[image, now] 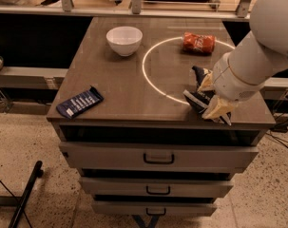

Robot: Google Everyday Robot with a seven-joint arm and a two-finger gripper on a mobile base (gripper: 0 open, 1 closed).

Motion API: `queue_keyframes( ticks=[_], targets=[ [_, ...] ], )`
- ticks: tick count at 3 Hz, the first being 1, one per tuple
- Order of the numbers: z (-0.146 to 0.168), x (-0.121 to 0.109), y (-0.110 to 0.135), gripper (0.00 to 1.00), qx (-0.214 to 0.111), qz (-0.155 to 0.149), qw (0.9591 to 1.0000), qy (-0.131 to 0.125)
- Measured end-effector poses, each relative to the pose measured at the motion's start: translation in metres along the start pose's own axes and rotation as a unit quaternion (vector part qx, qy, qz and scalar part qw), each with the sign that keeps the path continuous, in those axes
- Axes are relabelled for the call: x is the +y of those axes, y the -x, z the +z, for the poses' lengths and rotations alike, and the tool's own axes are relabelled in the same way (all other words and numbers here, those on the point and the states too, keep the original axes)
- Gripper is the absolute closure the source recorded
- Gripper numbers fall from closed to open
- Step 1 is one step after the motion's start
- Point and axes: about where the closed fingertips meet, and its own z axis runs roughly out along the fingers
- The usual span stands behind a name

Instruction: Move blue chip bag near white bowl

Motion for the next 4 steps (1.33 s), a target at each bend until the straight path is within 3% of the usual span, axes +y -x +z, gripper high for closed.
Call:
queue_keyframes(
  ticks=[1, 2, 3, 4],
  targets=[
    [0.001, 0.000, 0.001, 0.91, 0.000, -0.001, 1.0000, 0.001],
    [-0.001, -0.003, 0.001, 1.00, -0.009, -0.011, 0.9999, 0.002],
    [-0.013, -0.026, -0.011, 1.00, -0.024, -0.015, 0.9992, -0.028],
    [-0.038, -0.060, -0.015, 1.00, -0.020, -0.027, 0.9958, -0.085]
  ],
)
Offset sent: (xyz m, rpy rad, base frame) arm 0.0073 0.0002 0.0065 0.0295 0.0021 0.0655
